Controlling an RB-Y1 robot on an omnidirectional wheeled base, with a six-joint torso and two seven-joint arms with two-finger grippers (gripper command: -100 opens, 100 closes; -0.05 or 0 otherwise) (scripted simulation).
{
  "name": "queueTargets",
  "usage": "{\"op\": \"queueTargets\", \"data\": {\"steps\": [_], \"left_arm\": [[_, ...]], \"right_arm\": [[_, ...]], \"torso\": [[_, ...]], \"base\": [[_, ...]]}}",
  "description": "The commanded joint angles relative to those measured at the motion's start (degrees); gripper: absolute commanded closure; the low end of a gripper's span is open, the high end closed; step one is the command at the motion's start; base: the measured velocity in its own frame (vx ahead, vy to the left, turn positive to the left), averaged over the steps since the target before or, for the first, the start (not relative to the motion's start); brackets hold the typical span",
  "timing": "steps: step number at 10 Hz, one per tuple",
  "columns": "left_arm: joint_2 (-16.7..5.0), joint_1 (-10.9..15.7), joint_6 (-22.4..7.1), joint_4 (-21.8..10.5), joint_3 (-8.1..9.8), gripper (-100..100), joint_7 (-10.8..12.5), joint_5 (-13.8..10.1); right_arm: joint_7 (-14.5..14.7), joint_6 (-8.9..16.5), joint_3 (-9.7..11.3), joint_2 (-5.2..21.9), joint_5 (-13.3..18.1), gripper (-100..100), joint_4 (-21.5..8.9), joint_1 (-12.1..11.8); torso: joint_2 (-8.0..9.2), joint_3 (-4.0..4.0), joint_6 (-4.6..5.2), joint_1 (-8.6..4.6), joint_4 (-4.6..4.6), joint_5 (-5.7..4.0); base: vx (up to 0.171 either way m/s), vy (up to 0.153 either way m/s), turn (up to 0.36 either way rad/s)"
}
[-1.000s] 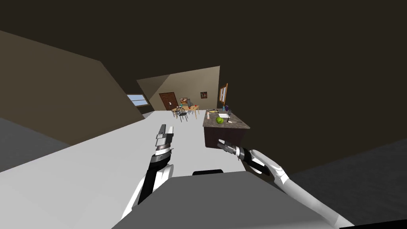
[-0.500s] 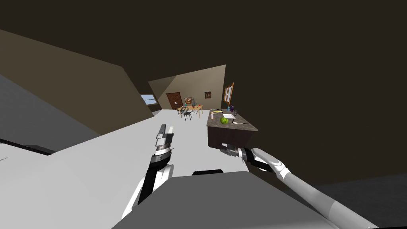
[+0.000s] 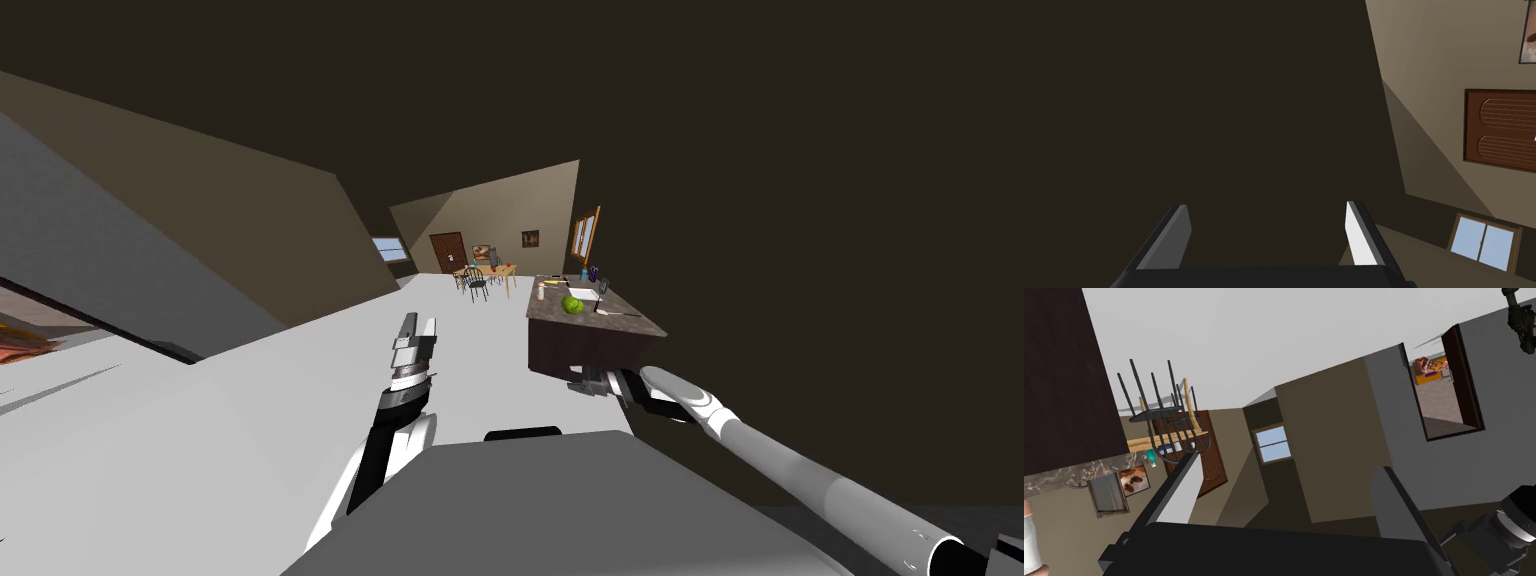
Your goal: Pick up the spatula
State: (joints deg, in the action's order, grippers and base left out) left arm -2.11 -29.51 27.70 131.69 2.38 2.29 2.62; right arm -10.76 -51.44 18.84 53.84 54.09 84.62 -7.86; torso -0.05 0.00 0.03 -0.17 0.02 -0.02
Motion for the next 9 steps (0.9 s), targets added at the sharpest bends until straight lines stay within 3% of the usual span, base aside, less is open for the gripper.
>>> {"op": "queueTargets", "data": {"steps": [1, 2, 3, 5, 6, 9], "left_arm": [[0.0, 0.0, 0.0, 0.0, 0.0, 0, 0.0, 0.0], [0.0, -0.01, 0.0, 0.0, 0.0, 0, 0.0, 0.0], [0.0, -0.01, 0.0, 0.0, 0.01, 0, 0.0, 0.0], [0.0, -0.01, 0.0, 0.0, 0.01, 0, 0.0, 0.0], [0.0, -0.01, 0.0, 0.0, 0.01, 0, 0.0, 0.0], [0.0, -0.01, 0.0, 0.0, 0.01, 0, 0.0, 0.0]], "right_arm": [[0.0, -0.42, 0.33, 1.86, 2.56, -100, -2.86, 0.44], [0.0, -0.42, 0.33, 1.86, 2.56, -100, -2.86, 0.44], [0.47, -1.44, 1.23, 4.57, 5.36, -100, -4.51, 1.98], [0.47, -1.44, 1.23, 4.67, 5.98, -100, -6.74, 1.98], [1.02, -2.42, 2.1, 7.23, 8.88, -100, -8.91, 3.45], [1.02, -2.42, 2.1, 7.39, 9.33, -100, -10.59, 3.45]], "torso": [[0.0, 0.0, 0.0, 0.0, 0.0, 0.0], [0.01, 0.0, 0.05, -0.02, -0.01, -0.01], [0.04, 0.02, 0.06, -0.03, 0.01, -0.01], [-0.01, -0.01, 0.04, -0.05, -0.01, -0.02], [0.02, 0.01, 0.06, -0.06, 0.0, -0.02], [0.0, 0.0, 0.06, -0.07, -0.01, -0.03]], "base": [[0.018, 0.007, 0.105], [0.008, 0.002, -0.006], [0.013, 0.003, 0.167], [0.016, -0.004, 0.058], [0.025, -0.002, 0.191], [0.016, -0.006, 0.025]]}}
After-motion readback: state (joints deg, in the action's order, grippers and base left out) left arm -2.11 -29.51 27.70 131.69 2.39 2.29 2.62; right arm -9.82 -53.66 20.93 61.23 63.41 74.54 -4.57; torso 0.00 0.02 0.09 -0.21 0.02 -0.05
